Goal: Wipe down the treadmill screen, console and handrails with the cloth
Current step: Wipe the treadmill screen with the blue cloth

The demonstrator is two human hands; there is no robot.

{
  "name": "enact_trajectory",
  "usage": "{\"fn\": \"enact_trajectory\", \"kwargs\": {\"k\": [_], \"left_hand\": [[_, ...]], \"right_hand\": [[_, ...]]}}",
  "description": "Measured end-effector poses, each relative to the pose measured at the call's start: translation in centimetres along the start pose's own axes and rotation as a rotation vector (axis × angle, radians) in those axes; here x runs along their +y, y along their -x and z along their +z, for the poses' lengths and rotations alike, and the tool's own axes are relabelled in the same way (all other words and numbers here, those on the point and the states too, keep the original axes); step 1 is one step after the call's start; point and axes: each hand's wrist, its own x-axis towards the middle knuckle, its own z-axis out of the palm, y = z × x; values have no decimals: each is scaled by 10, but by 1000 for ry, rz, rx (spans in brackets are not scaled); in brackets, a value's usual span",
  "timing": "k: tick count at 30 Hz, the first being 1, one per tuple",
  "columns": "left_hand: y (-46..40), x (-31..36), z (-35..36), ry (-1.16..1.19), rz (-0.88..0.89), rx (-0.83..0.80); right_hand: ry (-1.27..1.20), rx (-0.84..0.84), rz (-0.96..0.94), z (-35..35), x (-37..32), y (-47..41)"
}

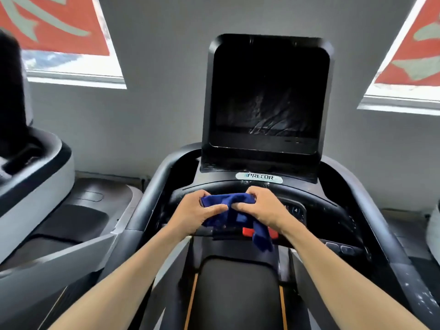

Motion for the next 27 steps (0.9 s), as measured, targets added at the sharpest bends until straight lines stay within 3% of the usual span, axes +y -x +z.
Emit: {"fn": "enact_trajectory", "kwargs": {"k": [4, 7, 10, 13, 17, 22, 27], "left_hand": [[-20, -15, -36, -96, 32, 81], [-32, -23, -61, -147, 41, 140], [-43, -31, -70, -103, 14, 192], [-53, -25, -61, 8, 9, 226], [-59, -10, -28, 62, 66, 113], [-65, -23, 8, -320, 292, -110], [-80, -22, 20, -358, 316, -285]], "right_hand": [[359, -160, -4, 5, -27, -30], [407, -286, 51, 0, -33, -44], [375, -211, 130, 3, -31, -58], [13, -47, 286, 23, -31, -67], [-667, -42, 496, 51, -42, -77], [-943, -129, 537, 56, -27, -85], [-1145, -83, 578, 36, 4, -92]]}}
